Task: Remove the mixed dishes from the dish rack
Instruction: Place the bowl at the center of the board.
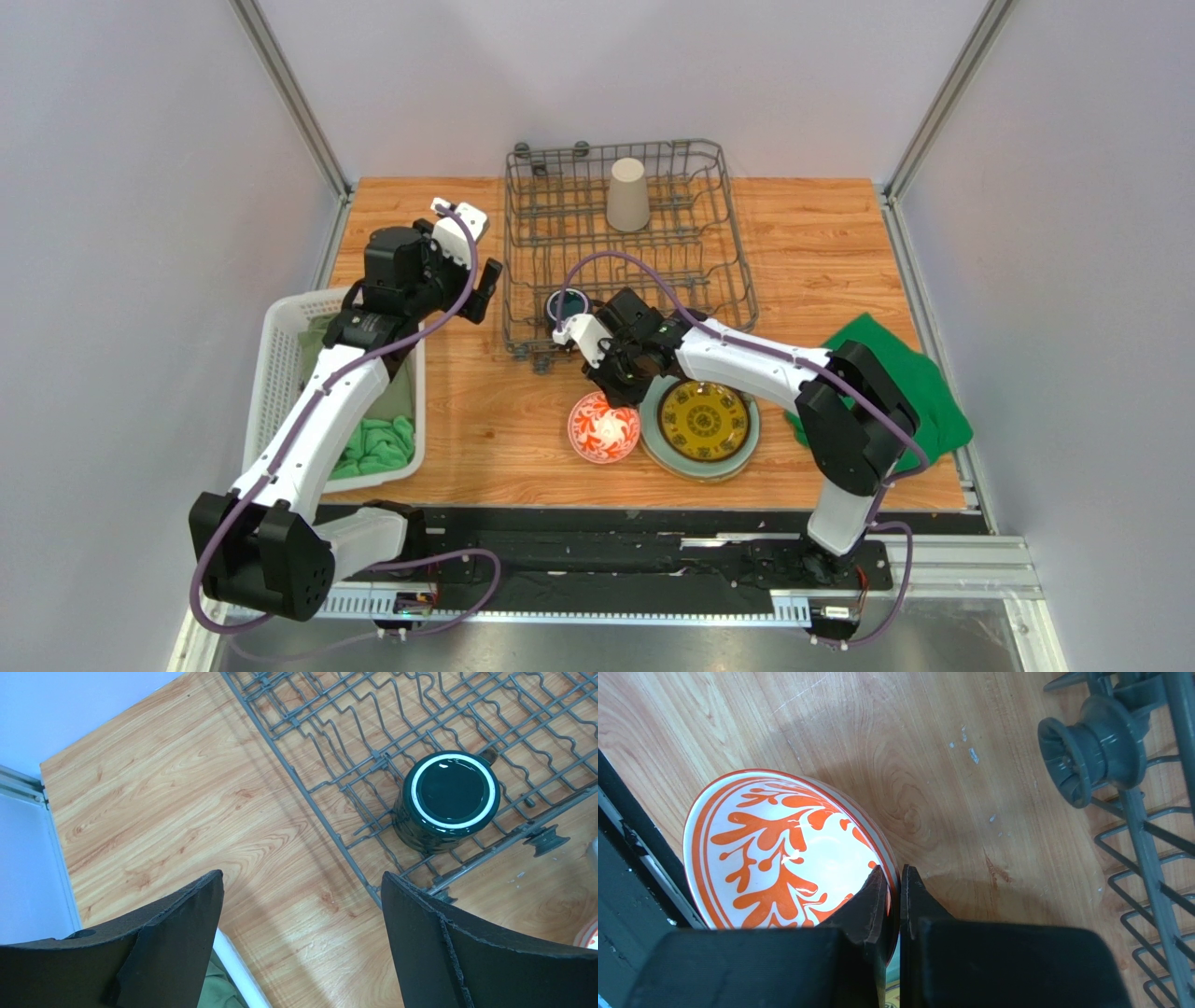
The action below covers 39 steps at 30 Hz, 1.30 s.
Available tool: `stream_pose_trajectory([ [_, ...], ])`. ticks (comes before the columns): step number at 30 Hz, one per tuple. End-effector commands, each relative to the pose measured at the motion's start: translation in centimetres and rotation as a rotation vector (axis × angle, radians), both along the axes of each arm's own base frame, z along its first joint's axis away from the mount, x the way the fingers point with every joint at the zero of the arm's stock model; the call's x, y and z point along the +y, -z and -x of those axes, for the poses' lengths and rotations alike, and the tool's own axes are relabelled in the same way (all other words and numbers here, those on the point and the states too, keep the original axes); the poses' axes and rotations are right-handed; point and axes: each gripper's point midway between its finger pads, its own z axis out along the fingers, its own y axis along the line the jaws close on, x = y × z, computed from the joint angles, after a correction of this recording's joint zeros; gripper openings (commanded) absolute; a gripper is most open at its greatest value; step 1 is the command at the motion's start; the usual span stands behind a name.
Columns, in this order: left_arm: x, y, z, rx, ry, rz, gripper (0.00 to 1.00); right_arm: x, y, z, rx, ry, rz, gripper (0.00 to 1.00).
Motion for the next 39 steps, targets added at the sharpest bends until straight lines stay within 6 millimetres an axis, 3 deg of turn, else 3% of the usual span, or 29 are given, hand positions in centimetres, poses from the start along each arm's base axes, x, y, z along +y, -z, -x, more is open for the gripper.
stream_pose_trajectory([
  [1, -0.1, -1.2, -0.1, -0.048, 0.008, 0.026, 0.91, 2.5, -2.7, -2.3, -0.102, -0.024, -0.09, 0.0],
  [12, -0.2, -0.9, -0.1, -0.043, 0.014, 0.03, 0.9, 2.3, -2.0, -3.3, -0.126, -0.022, -0.051, 0.01],
  [16, -0.1, -1.0, 0.0, -0.047, 0.015, 0.028, 0.9, 2.6, -2.0, -3.5, -0.129, -0.024, -0.049, 0.11],
  [26, -0.1, -0.9, 0.1, -0.046, 0.019, 0.023, 0.9, 1.9, -2.0, -3.9, -0.137, 0.009, -0.011, 0.22],
  [31, -0.1, -1.0, 0.2, -0.046, 0.021, 0.022, 0.9, 1.3, -1.9, -3.6, -0.126, 0.015, 0.009, 0.29],
  [39, -0.1, -1.0, 0.4, -0.043, 0.025, 0.021, 0.9, 0.6, -1.7, -2.4, -0.092, 0.008, 0.027, 0.3],
])
